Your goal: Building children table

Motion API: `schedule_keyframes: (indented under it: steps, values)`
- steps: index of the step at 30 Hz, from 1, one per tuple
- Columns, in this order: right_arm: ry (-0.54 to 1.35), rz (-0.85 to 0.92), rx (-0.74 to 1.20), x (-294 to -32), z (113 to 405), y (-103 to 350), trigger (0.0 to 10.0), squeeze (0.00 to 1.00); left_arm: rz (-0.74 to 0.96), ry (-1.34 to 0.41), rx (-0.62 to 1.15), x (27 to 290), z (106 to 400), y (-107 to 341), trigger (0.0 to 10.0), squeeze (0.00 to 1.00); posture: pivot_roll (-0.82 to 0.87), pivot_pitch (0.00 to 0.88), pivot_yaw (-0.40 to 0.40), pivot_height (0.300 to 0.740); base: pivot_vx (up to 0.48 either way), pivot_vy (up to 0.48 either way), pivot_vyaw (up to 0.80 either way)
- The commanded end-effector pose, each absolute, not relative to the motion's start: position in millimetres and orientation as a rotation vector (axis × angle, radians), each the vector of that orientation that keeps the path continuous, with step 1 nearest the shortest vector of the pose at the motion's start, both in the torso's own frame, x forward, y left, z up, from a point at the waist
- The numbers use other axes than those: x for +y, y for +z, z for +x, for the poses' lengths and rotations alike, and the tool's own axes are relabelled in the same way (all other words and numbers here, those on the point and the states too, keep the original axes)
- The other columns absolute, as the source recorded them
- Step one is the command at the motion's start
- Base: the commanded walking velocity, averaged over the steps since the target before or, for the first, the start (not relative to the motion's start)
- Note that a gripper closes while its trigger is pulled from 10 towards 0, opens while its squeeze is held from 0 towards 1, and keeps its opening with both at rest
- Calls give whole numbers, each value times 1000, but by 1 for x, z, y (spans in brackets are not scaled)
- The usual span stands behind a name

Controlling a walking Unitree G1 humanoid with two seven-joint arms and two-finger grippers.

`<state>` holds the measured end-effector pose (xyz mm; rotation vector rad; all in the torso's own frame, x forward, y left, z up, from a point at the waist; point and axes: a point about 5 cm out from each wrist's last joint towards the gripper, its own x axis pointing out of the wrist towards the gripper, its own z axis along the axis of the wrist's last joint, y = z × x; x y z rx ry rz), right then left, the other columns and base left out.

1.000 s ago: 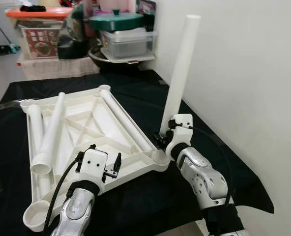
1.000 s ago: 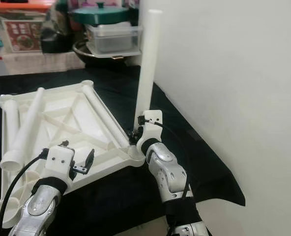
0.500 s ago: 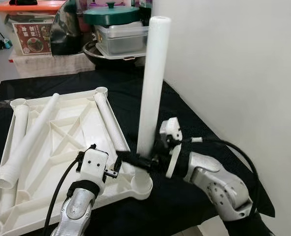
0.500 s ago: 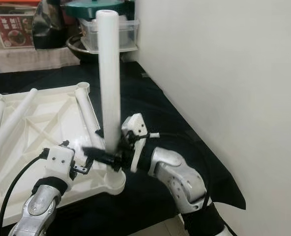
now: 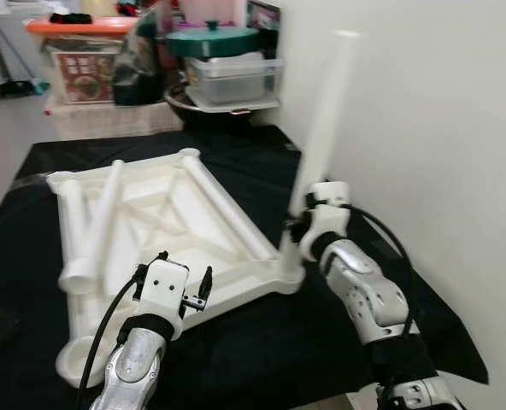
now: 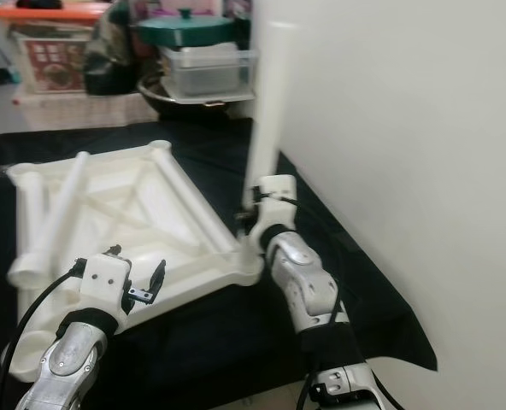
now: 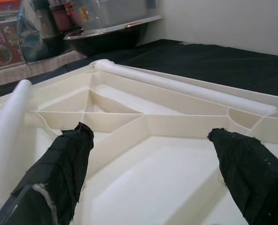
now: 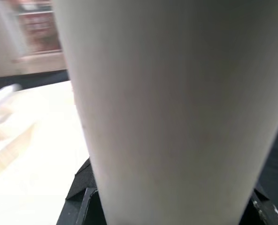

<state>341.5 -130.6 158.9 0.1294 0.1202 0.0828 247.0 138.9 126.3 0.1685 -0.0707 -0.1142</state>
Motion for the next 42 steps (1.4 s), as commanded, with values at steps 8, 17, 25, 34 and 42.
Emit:
schedule_keyframes:
  steps: [8, 17, 25, 34, 42]
  values:
    - [-34, 83, 239, -134, 335, 133, 7294, 0, 177, -125, -61, 136, 247, 125, 10000, 0, 118, 0, -68, 740, 0, 0, 0]
    - [160, 160, 160, -110, 340, 151, 10000, 0, 174, -119, -63, 136, 247, 124, 10000, 0, 122, 0, -78, 740, 0, 0, 0]
    - [457, 237, 83, -83, 329, 171, 10000, 0, 173, -124, -62, 135, 247, 124, 10000, 0, 119, 0, -75, 740, 0, 0, 0]
    - [1204, 107, -21, -50, 271, 195, 10000, 0, 171, -124, -61, 134, 246, 124, 10000, 0, 121, 0, -81, 740, 0, 0, 0]
    - [1309, -8, 67, -51, 265, 174, 10000, 0, 174, -108, -65, 137, 247, 125, 10000, 0, 135, 0, -94, 740, 0, 0, 0]
